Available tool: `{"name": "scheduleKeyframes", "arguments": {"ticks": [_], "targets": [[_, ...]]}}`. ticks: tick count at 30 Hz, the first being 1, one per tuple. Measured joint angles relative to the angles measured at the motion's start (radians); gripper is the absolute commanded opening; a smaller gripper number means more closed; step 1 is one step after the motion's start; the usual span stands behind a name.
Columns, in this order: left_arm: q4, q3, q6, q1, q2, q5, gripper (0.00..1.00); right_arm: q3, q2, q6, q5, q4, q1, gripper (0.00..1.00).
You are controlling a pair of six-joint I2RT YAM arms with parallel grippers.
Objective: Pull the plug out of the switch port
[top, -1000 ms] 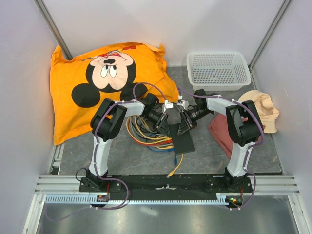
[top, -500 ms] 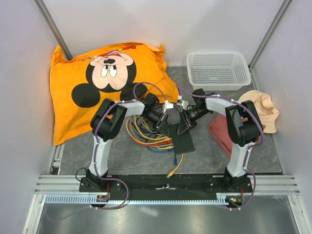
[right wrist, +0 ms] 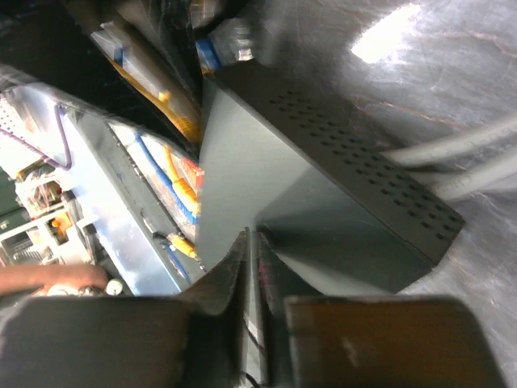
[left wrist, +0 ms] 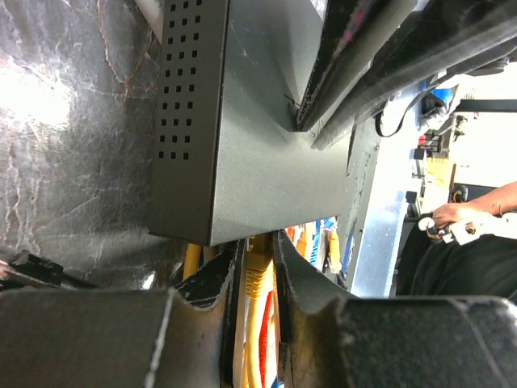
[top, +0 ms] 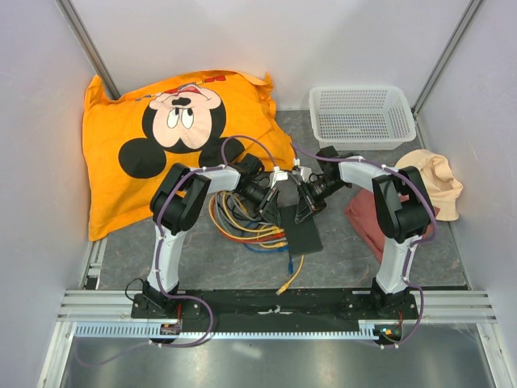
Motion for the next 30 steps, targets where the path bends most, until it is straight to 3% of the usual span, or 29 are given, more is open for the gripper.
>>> {"name": "scheduleKeyframes", "arguments": {"ticks": [12, 30], "targets": [[-0.013, 0.003, 0.027, 0.0, -0.002, -0.01, 0.02, 0.031, 0.006, 0.039, 0.085, -0.027, 0.024, 0.0], [-0.021, -0.018, 0.099, 0.008, -0.03, -0.031, 0.02, 0.045, 0.019, 0.051, 0.087, -0.037, 0.032, 0.0]]}}
